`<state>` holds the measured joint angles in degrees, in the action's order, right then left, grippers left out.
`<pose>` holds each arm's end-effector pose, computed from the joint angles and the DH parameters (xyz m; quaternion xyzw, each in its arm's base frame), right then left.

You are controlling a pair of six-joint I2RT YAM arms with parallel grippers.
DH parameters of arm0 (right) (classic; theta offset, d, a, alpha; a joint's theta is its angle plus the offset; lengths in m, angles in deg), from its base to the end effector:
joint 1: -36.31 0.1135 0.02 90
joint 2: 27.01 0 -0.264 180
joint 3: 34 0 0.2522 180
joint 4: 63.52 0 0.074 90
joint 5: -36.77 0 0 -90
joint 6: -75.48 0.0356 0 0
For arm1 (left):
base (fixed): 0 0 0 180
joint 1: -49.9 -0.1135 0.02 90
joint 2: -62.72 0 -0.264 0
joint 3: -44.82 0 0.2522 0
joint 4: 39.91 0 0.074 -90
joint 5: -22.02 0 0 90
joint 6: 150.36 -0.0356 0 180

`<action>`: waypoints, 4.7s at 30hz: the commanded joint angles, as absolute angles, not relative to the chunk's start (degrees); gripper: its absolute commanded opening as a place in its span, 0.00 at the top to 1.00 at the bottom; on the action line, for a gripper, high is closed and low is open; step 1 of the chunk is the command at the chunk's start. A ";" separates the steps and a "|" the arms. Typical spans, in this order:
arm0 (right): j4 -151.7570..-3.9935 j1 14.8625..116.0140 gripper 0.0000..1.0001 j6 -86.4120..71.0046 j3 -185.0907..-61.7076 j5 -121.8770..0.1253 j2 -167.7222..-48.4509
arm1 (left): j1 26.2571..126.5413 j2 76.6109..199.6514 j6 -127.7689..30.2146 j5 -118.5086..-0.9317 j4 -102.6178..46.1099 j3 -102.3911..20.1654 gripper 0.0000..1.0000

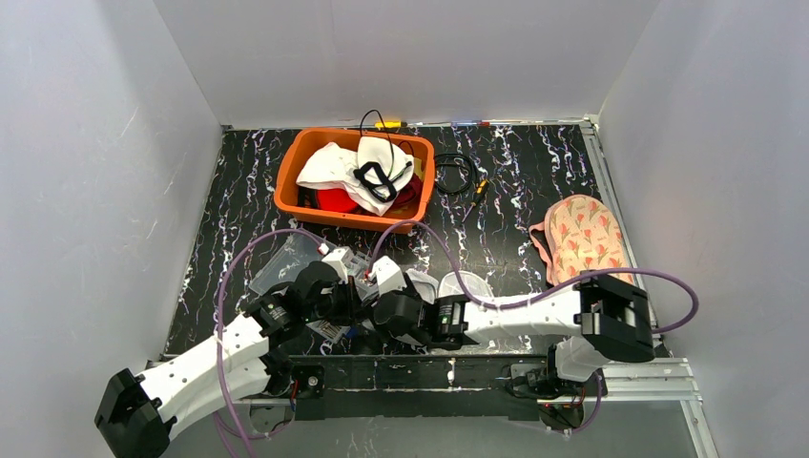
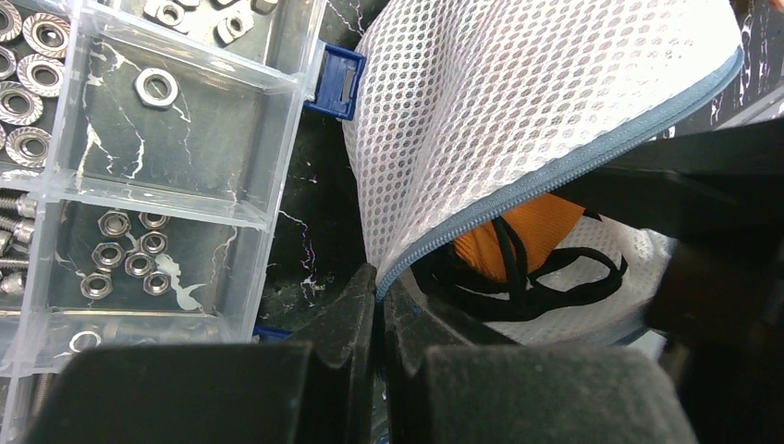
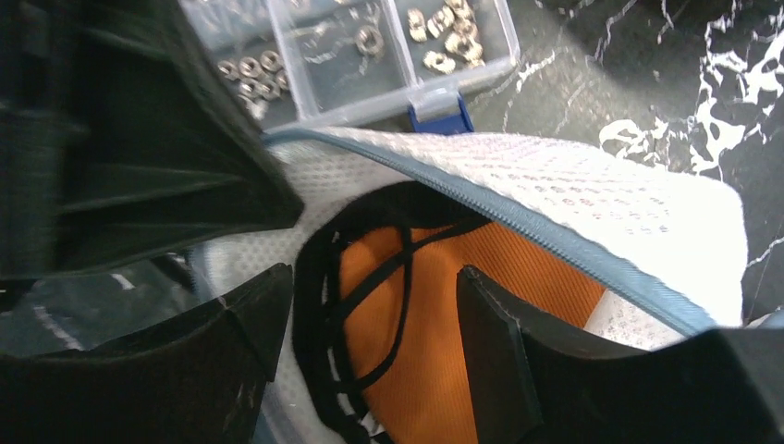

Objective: Unzip the laundry bag and remove the bra
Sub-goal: Pick up the bra from the laundry bag.

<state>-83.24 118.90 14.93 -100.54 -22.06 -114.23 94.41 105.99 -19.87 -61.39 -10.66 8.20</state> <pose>0.0599 0.3176 0.2204 -0.2903 0.8325 0.1987 0.4281 0.1161 -0.1199 0.2011 0.0573 0.8877 -0.3445 0.3002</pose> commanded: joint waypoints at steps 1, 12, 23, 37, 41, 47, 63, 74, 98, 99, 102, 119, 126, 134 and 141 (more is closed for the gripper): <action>-85.21 119.15 0.29 17.03 -102.70 -16.64 -117.48 | 94.75 104.79 -20.55 -61.90 -9.08 9.33 1.00; -91.39 119.05 0.59 22.69 -103.21 -9.09 -121.09 | 94.75 103.67 -20.20 -61.64 -8.75 9.77 1.00; -85.74 119.09 0.99 17.90 -97.30 -13.95 -110.15 | 94.73 103.33 -19.58 -61.65 -8.66 8.91 1.00; -81.25 119.08 0.99 3.27 -92.25 -30.42 -94.52 | 94.68 103.54 -17.89 -61.10 -9.17 5.48 1.00; -80.99 119.03 0.99 -0.05 -92.28 -37.13 -93.60 | 94.66 105.00 -17.19 -59.95 -11.68 4.21 1.00; -79.04 119.08 0.99 -1.65 -92.47 -42.09 -94.10 | 94.74 110.07 -16.74 -58.13 -14.85 1.18 1.00; -72.79 119.02 0.99 -0.27 -88.88 -19.62 -72.90 | 94.68 119.62 -14.31 -60.84 -19.53 -4.68 1.00; -80.05 119.06 0.99 1.80 -88.90 -4.28 -67.49 | 94.64 125.22 -13.23 -59.12 -22.28 -10.50 1.00; -72.70 119.05 0.99 -3.74 -97.21 -5.25 -73.42 | 98.25 123.72 -14.63 -57.96 -22.05 -10.58 1.00; -73.16 119.04 0.99 -3.68 -97.10 -5.02 -73.08 | 98.25 124.03 -14.24 -58.47 -22.24 -10.46 1.00; -75.63 119.10 0.99 -3.96 -96.66 -4.31 -71.14 | 98.18 125.18 -12.83 -60.77 -20.63 -10.98 1.00; -97.67 119.07 0.99 -23.12 -103.17 -17.91 -67.05 | 96.13 117.09 -15.53 -66.00 -3.01 -23.86 0.05; -100.62 119.12 0.99 -34.64 -103.60 -19.72 -73.78 | 94.84 117.39 -22.34 -52.40 0.67 -37.46 0.02; -89.56 119.11 0.99 -46.14 -97.29 -21.16 -71.95 | 94.21 123.05 -17.52 -35.60 -1.75 -39.20 0.01; -87.90 119.11 0.99 -48.08 -97.74 -25.56 -72.76 | 94.11 126.79 -15.60 -34.67 -3.16 -39.34 0.02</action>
<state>-93.36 119.16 -44.95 -97.09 -23.00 -73.11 94.59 126.54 -16.74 -38.51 -3.06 -38.74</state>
